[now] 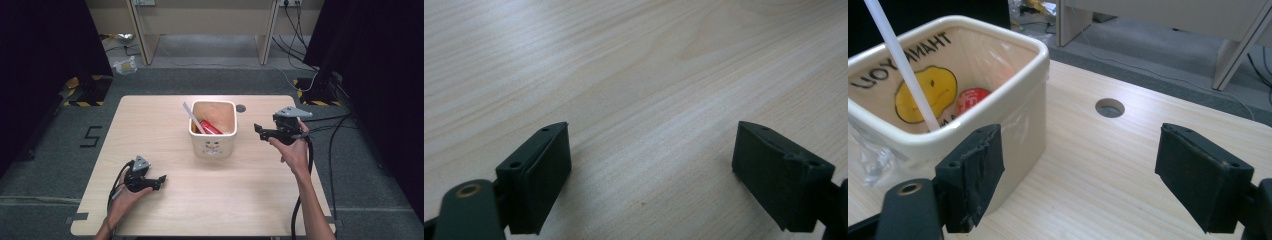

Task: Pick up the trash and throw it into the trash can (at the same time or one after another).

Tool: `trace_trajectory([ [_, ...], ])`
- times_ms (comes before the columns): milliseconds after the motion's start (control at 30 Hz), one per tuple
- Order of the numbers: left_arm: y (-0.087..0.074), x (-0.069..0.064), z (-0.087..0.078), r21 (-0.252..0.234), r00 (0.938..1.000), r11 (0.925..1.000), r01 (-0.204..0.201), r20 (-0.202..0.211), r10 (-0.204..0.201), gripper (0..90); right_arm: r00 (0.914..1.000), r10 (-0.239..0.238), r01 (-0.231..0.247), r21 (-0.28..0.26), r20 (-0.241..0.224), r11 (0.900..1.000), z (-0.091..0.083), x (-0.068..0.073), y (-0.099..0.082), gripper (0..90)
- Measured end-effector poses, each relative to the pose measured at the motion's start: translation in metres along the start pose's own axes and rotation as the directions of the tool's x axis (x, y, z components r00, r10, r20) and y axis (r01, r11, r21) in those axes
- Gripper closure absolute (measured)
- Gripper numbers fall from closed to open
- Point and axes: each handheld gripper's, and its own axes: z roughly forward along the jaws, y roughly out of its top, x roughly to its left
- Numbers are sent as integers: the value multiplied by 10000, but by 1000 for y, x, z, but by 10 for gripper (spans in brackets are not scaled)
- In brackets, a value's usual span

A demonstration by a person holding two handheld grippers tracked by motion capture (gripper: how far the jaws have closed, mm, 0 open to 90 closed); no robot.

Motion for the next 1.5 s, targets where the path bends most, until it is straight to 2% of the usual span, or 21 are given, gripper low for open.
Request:
trace_trajectory([
  [167, 0, 0, 0, 2, 10000, 10000, -19, -6, 19, 149, 9997, -203, 202, 24, 114, 9998, -4, 2, -6, 195],
  [667, 0, 0, 0, 4, 10000, 10000, 5, -13, -5, 149, 9998, -207, 206, 139, 65, 9997, -9, 6, -24, 194],
  [767, 0, 0, 0, 1, 10000, 10000, 7, -14, -7, 149, 9994, -324, 322, 252, 87, 9992, -9, 7, -28, 194],
  [867, 0, 0, 0, 0, 10000, 10000, 6, -12, -6, 149, 9964, -702, 686, 351, 475, 9970, -12, 10, -30, 194],
  [933, 0, 0, 0, 0, 10000, 10000, 7, -13, -7, 149, 9952, -839, 822, 351, 497, 9960, -15, 12, -30, 194],
  [1133, 0, 0, 0, 1, 10000, 10000, 3, -15, -3, 149, 9961, -804, 792, 314, 373, 9964, -18, 16, -37, 194],
  [1500, 0, 0, 0, 5, 10000, 10000, -5, -41, 5, 149, 9970, -715, 696, 571, 307, 9959, -17, 17, -54, 194],
])
